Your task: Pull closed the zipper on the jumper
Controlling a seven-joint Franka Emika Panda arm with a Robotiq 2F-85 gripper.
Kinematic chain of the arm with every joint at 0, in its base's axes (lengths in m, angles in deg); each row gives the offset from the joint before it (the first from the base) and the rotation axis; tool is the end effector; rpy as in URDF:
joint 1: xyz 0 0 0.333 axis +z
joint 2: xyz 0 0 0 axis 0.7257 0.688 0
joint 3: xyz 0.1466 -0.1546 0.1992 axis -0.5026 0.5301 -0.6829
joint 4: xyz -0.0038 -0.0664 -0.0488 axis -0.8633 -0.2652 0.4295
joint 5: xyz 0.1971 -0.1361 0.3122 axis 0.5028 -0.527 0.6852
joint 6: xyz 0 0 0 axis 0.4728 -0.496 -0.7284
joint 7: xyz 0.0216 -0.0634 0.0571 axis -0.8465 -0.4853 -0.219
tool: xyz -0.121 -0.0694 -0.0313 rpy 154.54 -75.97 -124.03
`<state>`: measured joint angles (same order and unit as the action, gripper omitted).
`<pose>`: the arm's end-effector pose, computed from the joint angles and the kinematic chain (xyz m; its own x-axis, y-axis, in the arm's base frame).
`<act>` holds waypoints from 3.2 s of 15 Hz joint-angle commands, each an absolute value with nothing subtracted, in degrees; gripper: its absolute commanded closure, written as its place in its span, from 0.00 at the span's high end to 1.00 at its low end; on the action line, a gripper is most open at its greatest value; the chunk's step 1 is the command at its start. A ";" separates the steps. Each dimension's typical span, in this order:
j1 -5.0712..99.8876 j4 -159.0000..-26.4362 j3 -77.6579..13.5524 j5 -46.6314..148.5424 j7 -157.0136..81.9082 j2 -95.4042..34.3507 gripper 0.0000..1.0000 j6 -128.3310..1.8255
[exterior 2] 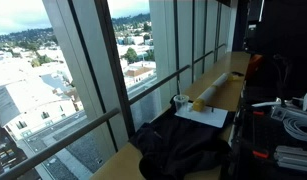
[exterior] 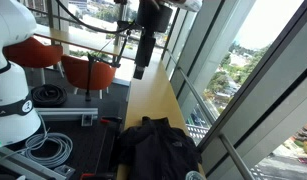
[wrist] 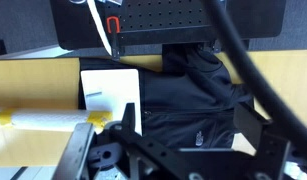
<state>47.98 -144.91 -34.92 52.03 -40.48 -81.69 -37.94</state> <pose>0.3778 -0.0006 0.4222 0.9999 -0.0087 -0.0107 -0.0085 -0.9998 0.0199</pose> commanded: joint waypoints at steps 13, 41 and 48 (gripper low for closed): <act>47.35 -144.81 -35.47 52.37 -40.77 -81.66 1.00 -37.82; 47.25 -145.71 -35.49 52.02 -40.83 -81.08 1.00 -39.54; 46.82 -151.41 -34.74 51.58 -42.33 -76.39 1.00 -54.48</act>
